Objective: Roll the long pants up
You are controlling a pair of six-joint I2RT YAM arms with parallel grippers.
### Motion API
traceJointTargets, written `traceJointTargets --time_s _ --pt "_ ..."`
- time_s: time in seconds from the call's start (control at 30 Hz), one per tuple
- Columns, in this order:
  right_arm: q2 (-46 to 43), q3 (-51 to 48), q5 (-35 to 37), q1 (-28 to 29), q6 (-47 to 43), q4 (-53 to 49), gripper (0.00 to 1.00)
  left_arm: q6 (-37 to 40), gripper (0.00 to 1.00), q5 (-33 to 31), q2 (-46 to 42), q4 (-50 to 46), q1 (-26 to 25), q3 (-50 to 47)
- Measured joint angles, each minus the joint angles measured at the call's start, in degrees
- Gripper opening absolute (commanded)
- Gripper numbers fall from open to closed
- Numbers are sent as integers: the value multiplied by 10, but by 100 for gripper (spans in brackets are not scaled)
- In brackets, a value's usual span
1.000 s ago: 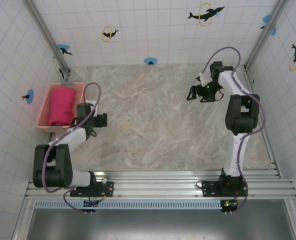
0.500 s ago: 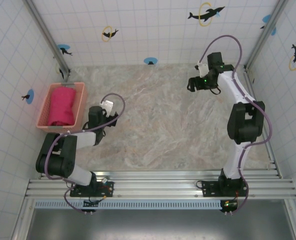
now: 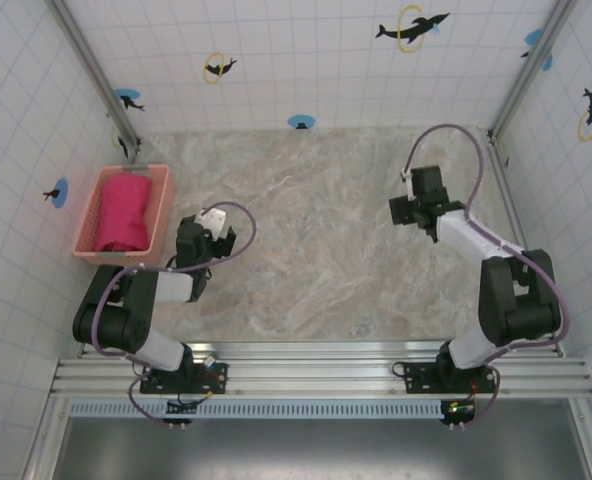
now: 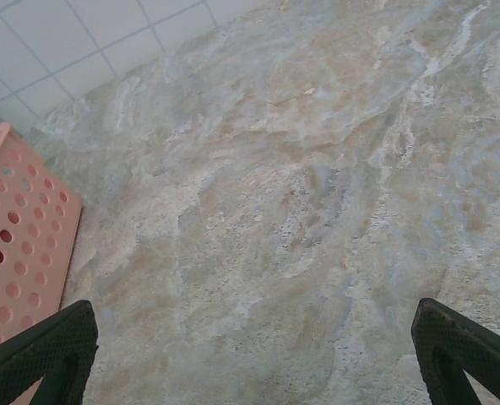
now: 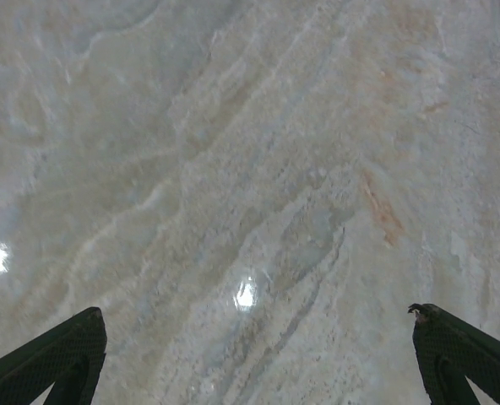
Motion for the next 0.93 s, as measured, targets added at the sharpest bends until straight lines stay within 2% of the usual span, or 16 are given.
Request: traceJointTargets --time_s 0.13,0.4,0.5,0.67,0.93 --pt "-21 -99 28 30 -8 83 97 0 97 4 0 0 3 0" --pt "-50 -228 43 23 -30 259 97 0 97 6 0 0 3 1" --pt "-57 -250 11 -3 -42 333 97 0 98 6 0 0 3 1" --pt "-21 -290 -52 -63 -35 467 97 0 97 6 0 0 3 1" --pt "-16 -307 -111 -64 -38 523 97 0 98 6 0 0 3 4"
